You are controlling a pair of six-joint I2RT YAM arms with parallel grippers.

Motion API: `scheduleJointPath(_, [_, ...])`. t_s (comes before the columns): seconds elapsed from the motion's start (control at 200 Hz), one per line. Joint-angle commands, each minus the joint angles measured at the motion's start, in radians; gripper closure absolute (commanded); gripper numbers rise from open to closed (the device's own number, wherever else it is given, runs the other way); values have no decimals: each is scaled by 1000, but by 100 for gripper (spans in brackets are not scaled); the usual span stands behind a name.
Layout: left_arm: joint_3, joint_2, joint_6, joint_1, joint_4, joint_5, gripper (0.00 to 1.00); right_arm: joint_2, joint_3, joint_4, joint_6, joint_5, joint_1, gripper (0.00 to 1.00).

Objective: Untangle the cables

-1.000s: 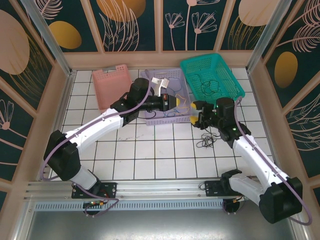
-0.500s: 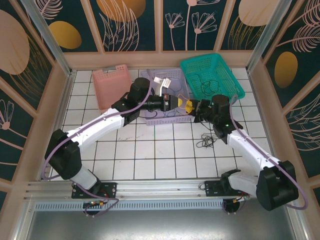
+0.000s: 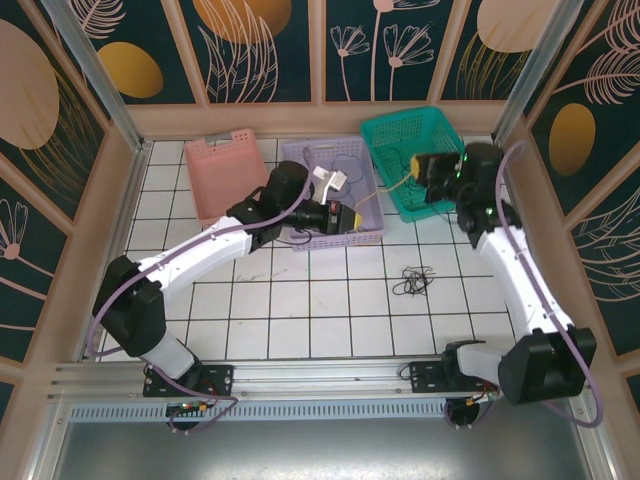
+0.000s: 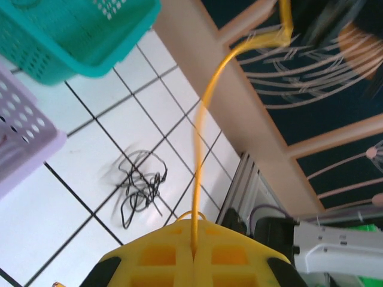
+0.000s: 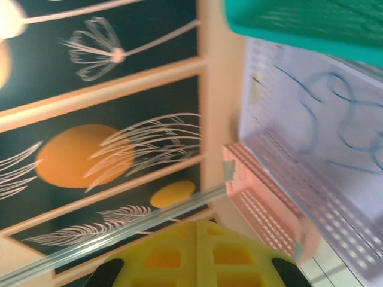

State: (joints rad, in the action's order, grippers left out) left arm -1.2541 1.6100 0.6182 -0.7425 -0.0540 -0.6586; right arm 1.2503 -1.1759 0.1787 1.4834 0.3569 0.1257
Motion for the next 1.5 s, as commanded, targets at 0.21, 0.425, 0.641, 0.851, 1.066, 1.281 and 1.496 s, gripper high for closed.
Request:
scheduleJointPath(0.21, [-39,91,-113,-105,-137,6,100,246,-381,80,-283,-3,-39,100])
scheduleJointPath(0.425, [-74,98,-101,-122,-139,-9,100,361,-522,144,-352,85,-25,100])
scheduleJointPath(0.641, [-70,74,144,-95,60,-44,100,436,-692,345,-570,181,-64,66])
scheduleJointPath(0.851, [-62,51,392,-7,267,-95,100,383,-731,458,-672,166,-204,49])
scheduleJointPath(1.066, [-131,44,591,106,267,-63,100,253,-651,481,-830,75,-170,51])
scheduleJointPath(1.281, [-153,47,798,195,226,9,100,-41,-94,127,-874,98,72,51])
scheduleJointPath(1.496, [-172,39,829,227,122,47,100,-125,125,-27,-958,28,261,43])
